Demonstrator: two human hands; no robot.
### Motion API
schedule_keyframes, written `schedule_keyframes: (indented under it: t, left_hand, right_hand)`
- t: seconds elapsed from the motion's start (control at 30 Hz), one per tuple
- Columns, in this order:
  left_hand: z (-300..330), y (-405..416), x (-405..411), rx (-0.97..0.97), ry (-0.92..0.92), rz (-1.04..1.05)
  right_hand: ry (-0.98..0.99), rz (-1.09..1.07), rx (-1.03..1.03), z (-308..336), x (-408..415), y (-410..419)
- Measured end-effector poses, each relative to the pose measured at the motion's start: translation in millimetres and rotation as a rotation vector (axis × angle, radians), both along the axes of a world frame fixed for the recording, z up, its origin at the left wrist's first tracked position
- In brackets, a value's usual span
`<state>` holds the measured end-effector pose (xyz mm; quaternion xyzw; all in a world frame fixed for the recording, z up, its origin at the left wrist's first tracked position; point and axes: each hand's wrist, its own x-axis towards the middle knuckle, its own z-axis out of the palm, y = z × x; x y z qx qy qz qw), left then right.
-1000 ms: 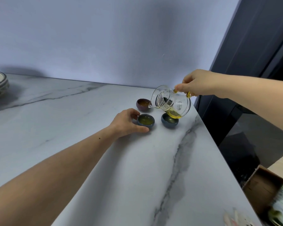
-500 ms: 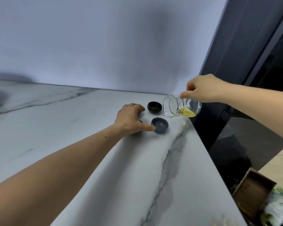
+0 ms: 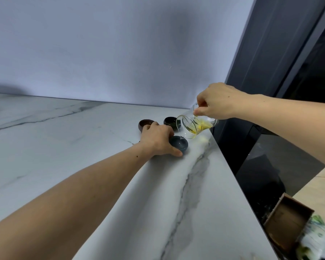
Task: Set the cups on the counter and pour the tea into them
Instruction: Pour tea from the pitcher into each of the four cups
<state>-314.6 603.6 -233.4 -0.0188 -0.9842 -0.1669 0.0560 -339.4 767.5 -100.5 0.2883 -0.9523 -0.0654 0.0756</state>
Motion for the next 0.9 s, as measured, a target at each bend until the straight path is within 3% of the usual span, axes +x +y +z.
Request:
schedule_keyframes:
  t: [0.9]
  left_hand:
    - [-5,-5,0,0.093,-0.016,0.057]
  right_hand:
    - [0.164,0.165,0.191,10,22,-20]
